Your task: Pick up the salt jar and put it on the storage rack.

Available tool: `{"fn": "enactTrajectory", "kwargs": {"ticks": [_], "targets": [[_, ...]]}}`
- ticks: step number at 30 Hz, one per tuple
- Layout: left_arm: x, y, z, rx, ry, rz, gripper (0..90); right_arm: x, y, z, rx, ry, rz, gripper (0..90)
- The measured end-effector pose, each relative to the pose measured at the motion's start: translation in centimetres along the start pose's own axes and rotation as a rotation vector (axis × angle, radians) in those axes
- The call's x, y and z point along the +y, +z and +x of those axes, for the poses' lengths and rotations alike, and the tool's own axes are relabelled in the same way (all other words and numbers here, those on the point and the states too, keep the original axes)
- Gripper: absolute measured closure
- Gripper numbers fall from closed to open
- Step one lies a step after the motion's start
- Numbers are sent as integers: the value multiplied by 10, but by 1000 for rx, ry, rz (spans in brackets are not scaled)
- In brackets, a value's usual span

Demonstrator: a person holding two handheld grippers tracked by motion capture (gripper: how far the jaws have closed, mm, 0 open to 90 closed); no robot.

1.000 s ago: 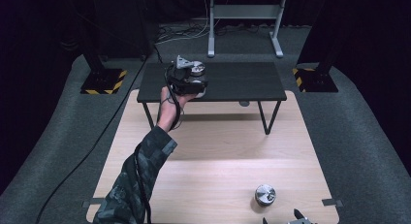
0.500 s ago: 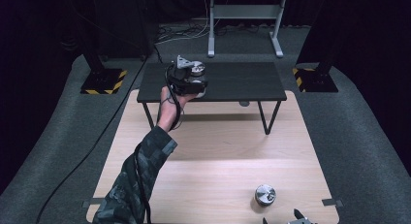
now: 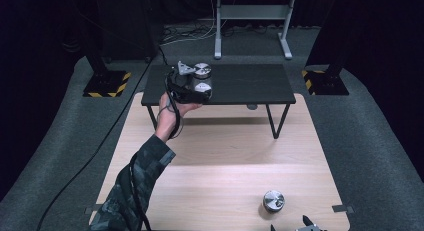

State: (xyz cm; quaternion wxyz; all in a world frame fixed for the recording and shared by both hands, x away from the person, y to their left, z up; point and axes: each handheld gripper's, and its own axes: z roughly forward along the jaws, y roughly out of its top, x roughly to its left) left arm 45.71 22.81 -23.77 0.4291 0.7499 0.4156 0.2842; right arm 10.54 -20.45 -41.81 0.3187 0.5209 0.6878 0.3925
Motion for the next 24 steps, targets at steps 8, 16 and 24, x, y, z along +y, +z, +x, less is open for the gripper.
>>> {"fn": "enactTrajectory", "kwargs": {"ticks": [8, 16, 24], "targets": [[-28, -18, -1, 23, 23, -8, 1, 0, 1, 1, 2, 0, 1, 0], [-60, -37, -3, 36, 4, -27, 1, 0, 2, 1, 7, -2, 5, 0], [-100, -42, -6, 78, 21, 33, 4, 0, 2, 1, 8, -3, 5, 0]]}}
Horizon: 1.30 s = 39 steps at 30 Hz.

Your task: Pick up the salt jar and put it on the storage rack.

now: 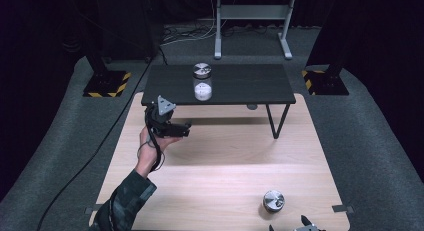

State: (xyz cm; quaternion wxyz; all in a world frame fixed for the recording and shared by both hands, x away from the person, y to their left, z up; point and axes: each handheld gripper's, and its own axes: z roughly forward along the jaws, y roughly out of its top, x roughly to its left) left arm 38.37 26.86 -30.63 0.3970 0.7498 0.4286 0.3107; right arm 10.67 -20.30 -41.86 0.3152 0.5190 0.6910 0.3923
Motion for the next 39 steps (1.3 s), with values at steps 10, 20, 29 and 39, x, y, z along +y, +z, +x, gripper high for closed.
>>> {"fn": "enactTrajectory", "kwargs": {"ticks": [10, 20, 29, 39], "targets": [[-67, 14, 16, -26, -56, 135, 3, 0, 2, 1, 2, -2, 6, 0], [-125, 13, 18, -34, -128, 207, 2, 0, 3, 1, 10, -5, 8, 0], [-147, 9, 15, -37, -121, 236, 1, 0, 3, 2, 10, -6, 11, 0], [-148, 10, 15, -43, -122, 232, 1, -1, 7, 4, 16, -9, 21, 0]]}}
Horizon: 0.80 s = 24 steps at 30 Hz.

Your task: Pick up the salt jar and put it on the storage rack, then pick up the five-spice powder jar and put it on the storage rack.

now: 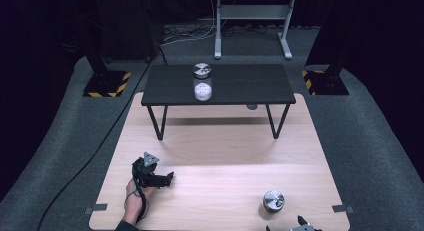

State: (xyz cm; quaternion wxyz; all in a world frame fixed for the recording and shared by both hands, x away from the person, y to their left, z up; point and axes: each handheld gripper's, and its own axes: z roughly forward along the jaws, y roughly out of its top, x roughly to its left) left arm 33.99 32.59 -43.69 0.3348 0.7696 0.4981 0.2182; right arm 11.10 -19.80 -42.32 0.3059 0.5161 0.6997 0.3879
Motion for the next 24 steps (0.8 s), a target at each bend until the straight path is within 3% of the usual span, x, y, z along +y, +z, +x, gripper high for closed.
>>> {"fn": "enactTrajectory", "kwargs": {"ticks": [24], "targets": [[0, 1, -2, 12, -12, -1, 1, -1, 1, 5, -11, -9, -12, 0]]}}
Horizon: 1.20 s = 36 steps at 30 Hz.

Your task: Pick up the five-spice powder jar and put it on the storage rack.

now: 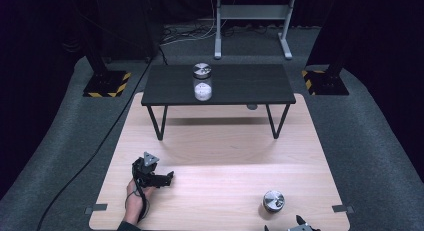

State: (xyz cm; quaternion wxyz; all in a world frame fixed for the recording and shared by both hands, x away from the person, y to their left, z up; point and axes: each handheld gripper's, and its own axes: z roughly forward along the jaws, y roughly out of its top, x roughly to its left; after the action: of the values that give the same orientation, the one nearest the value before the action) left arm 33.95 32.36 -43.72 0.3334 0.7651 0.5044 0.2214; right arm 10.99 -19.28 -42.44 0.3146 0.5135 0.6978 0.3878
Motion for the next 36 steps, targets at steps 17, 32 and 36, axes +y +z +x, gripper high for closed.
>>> {"fn": "enactTrajectory", "kwargs": {"ticks": [17, 32, 36], "targets": [[0, 0, 0, 2, 1, 0, 3, -14, 22, 8, -39, -3, -36, 0], [0, 0, -1, 2, 1, 0, 3, -34, 56, 15, -49, -35, -116, 0], [0, 0, -1, 2, 1, 0, 3, -40, 66, 17, -41, -43, -152, 0]]}}
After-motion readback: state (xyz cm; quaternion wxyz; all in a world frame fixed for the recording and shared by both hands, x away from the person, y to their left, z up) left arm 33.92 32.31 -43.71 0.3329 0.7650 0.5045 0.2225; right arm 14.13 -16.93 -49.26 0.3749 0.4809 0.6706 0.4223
